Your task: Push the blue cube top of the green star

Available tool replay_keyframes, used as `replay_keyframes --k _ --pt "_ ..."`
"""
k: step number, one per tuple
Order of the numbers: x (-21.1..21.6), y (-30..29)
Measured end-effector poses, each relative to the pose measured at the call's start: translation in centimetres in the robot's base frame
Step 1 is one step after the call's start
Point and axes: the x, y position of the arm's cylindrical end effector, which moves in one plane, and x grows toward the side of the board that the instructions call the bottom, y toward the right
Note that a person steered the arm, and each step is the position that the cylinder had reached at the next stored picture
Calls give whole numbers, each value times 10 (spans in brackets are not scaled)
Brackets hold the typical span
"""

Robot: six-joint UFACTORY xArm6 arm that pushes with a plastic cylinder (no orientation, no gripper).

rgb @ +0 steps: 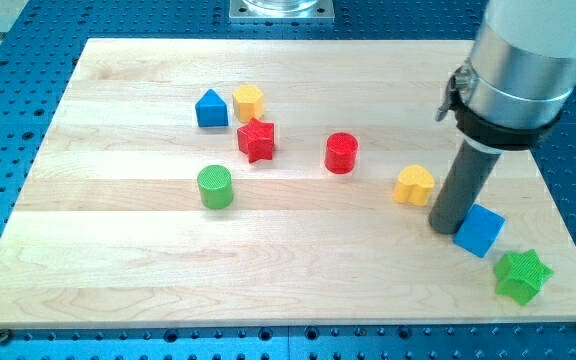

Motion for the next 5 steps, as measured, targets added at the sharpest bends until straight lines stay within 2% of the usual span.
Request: replay_keyframes --k 3,5 --pt "4 27" --pt "4 23"
